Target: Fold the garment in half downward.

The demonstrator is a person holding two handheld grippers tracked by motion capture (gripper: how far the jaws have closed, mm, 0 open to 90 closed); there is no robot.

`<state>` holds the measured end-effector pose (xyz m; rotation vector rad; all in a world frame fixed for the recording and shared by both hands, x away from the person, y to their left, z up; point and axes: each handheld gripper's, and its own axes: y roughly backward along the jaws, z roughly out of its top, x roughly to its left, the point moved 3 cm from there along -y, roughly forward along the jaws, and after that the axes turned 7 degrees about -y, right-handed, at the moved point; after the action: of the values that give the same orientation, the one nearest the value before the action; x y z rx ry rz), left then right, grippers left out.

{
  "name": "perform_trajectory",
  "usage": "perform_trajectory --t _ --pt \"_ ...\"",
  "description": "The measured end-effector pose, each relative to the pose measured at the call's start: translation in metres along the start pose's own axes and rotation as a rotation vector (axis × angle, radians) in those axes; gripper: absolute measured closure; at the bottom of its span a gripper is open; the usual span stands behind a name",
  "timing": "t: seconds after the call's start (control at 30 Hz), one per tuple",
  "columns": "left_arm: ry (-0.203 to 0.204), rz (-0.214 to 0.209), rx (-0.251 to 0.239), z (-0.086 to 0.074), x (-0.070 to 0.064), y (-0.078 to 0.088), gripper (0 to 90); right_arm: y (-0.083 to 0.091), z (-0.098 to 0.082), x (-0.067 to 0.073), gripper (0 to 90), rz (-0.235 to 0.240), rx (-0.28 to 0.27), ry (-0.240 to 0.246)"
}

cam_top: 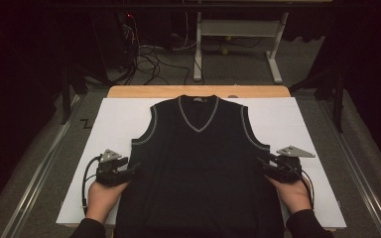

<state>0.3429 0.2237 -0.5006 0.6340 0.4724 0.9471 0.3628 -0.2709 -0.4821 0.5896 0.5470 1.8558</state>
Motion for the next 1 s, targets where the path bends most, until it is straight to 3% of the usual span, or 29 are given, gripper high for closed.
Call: perform_trajectory --t 0.07,0.3,0.47,0.6,0.63,0.73,0.9,1.0 --pt "-0.001 -0.010 0.023 -0.001 0.000 -0.002 38.8 0.000 -0.001 0.001 53.8 0.012 0.019 0.001" --pt "-0.037 -0.005 0.033 -0.002 -0.004 -0.004 38.3 -0.004 -0.008 0.009 53.9 -0.019 0.082 0.036" --pt "-0.069 0.016 0.048 -0.002 -0.009 -0.004 42.6 -0.004 -0.010 0.013 65.3 -0.022 0.094 0.071" --pt "-0.072 -0.005 0.045 -0.003 -0.009 -0.003 59.4 -0.003 -0.012 0.015 84.2 -0.004 0.097 0.101" --pt "-0.075 -0.012 0.045 -0.003 -0.009 -0.003 59.4 -0.003 -0.012 0.015 84.2 -0.004 0.097 0.101" --pt "-0.085 -0.046 0.041 -0.003 -0.011 -0.003 75.5 -0.003 -0.012 0.015 87.7 -0.003 0.091 0.111" --pt "-0.103 -0.031 0.035 -0.002 -0.013 0.000 79.0 0.001 -0.012 0.014 88.0 -0.008 0.067 0.109" --pt "-0.088 -0.039 -0.002 -0.003 -0.011 0.008 79.5 0.010 -0.013 0.010 88.0 0.000 0.035 0.104"
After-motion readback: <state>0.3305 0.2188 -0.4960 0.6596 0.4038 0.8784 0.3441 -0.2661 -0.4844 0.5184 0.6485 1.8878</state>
